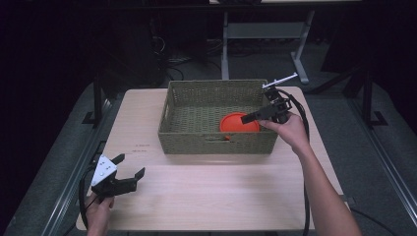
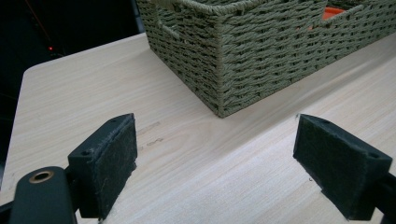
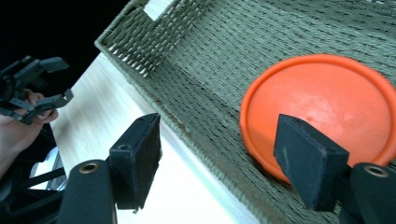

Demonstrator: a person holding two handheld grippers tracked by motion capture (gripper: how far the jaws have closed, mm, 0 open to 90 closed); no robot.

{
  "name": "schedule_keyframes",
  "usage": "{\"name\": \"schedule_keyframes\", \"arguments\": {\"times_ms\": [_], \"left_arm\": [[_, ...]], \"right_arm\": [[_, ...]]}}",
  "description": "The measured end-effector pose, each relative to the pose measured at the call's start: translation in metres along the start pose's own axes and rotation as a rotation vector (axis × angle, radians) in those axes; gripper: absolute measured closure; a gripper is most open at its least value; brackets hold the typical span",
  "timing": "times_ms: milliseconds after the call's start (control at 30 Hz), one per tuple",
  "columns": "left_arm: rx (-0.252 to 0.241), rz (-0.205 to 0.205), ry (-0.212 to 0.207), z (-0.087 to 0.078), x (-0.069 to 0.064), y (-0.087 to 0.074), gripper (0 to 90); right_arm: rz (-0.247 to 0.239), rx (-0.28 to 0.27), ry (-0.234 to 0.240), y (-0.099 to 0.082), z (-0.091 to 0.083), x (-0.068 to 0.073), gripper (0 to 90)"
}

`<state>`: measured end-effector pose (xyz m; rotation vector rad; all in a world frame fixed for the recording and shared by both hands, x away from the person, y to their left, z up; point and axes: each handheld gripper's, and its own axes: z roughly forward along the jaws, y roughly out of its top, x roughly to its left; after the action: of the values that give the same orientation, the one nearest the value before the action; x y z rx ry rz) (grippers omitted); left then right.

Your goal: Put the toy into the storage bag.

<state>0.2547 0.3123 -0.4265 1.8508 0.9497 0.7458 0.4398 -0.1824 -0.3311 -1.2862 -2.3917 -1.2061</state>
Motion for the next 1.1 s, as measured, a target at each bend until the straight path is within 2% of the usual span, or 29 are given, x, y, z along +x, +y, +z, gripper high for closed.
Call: {"name": "schedule_keyframes", "arguments": {"times_ms": [333, 433, 800, 1100], "left_arm": [[-0.002, -0.008, 0.002, 0.000, 0.000, 0.000, 13.0], [0.001, -0.002, 0.002, 0.000, 0.000, 0.000, 13.0], [0.000, -0.003, -0.002, 0.000, -0.001, 0.000, 13.0], [0.003, -0.003, -0.004, 0.000, 0.000, 0.000, 13.0]], "right_arm": [[-0.042, -0.026, 0.025, -0.017, -0.015, 0.016, 29.7], [-0.071, -0.035, 0.032, -0.028, -0.022, 0.023, 28.8], [-0.114, -0.079, 0.060, -0.060, -0.037, 0.029, 27.2], [-0.128, -0.078, 0.059, -0.092, -0.035, 0.028, 26.9]]}}
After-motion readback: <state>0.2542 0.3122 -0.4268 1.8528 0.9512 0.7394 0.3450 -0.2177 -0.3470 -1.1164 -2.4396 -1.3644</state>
